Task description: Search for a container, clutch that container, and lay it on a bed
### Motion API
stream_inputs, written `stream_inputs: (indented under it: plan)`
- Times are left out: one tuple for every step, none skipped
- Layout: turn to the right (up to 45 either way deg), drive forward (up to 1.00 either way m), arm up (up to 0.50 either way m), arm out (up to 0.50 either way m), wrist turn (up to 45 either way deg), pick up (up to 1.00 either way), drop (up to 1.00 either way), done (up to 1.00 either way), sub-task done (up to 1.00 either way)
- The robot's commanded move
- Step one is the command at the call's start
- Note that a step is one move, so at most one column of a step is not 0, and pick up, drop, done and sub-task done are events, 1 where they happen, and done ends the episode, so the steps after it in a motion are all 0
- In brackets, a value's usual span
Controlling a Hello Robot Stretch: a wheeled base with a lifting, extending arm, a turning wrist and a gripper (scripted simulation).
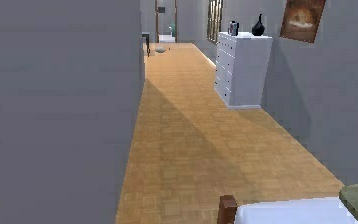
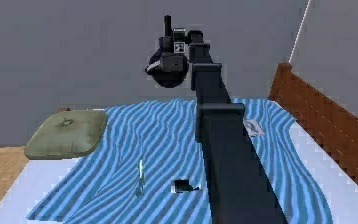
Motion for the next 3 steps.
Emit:
stream_inputs:
  plan:
    - [0.0,0.0,-0.3,0.0,0.0,0.0,0.0,0.0,0.0]
    - [0.0,0.0,-0.32,0.0,0.0,0.0,0.0,0.0,0.0]
    - [0.0,0.0,0.0,0.0,0.0,0.0,1.0,0.0,0.0]
